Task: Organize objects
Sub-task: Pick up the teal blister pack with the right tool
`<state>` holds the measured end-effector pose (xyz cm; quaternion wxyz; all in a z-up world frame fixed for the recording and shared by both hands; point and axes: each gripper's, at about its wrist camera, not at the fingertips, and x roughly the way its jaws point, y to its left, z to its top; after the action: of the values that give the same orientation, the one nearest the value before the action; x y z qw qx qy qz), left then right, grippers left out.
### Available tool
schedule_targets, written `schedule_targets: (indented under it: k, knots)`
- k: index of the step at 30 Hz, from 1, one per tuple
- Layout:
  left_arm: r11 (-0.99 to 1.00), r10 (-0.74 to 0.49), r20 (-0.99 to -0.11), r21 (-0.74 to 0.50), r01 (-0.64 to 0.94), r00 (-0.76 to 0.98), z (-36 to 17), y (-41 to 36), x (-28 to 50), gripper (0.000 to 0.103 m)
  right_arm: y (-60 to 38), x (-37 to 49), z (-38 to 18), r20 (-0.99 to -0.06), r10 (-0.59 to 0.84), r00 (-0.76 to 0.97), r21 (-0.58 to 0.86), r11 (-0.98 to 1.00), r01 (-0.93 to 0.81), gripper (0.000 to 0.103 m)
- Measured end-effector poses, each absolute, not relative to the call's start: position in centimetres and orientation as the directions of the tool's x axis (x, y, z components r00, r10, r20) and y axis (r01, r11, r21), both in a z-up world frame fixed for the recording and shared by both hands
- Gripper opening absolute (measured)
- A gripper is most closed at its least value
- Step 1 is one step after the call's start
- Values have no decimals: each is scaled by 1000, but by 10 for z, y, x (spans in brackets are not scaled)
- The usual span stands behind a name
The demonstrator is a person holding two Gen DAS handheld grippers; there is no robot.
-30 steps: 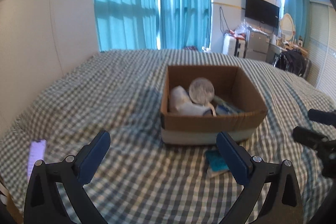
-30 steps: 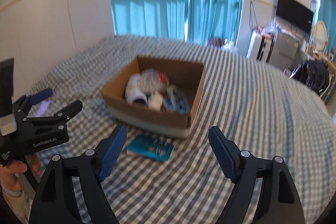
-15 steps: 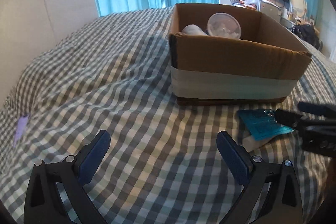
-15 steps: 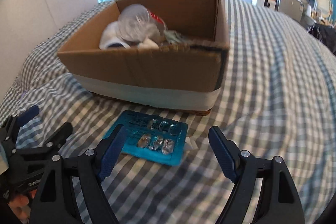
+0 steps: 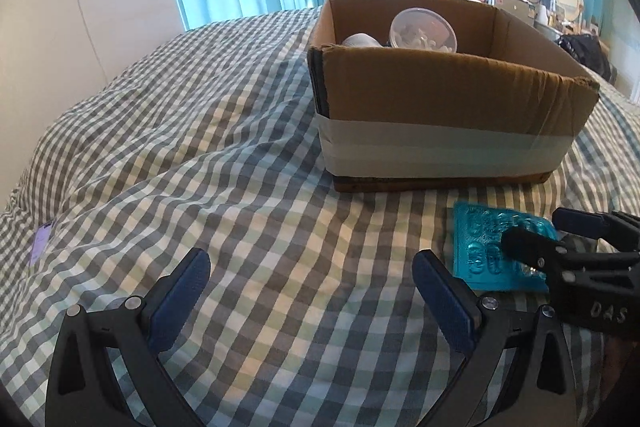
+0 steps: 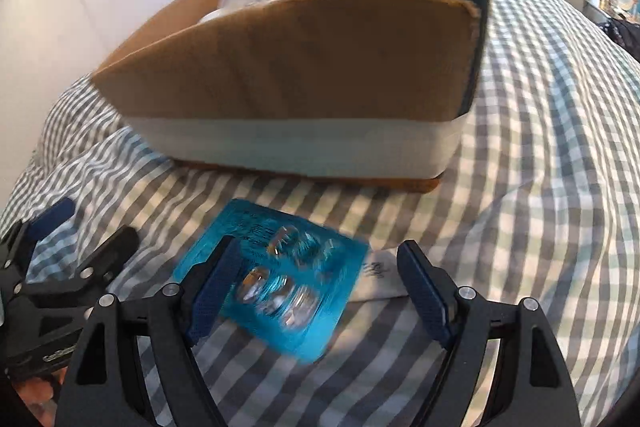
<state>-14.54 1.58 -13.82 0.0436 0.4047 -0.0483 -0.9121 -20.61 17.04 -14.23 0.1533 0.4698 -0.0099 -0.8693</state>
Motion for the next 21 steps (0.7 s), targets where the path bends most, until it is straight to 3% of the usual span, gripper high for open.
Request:
schedule_targets:
  k: [4, 5, 6, 7, 8, 21]
  knots:
    - [-991, -119, -728, 131, 33, -675, -140, 18, -142, 103, 167, -190, -132, -801, -260, -539, 125, -954, 274, 60]
    - [-991, -120, -727, 133, 32, -676, -140, 18, -141, 103, 168, -186, -128, -797, -250, -550, 111, -956, 272, 46]
    - [-990, -119, -725, 134, 31, -678, -140, 18, -140, 103, 169, -183, -126, -793, -251, -555, 112, -956, 273, 38]
    - [-990, -118, -724, 135, 28, -679, -139, 19, -139, 103, 170, -179, -123, -792, -257, -554, 118, -954, 274, 13]
    - [-991, -117, -724, 134, 27, -680, -139, 18, -139, 103, 171, -176, -122, -794, -254, -552, 116, -955, 272, 1]
    - [-982, -121, -734, 187, -27, -669, -147, 34, -139, 103, 197, -151, -128, -777, -390, -495, 311, -920, 237, 2]
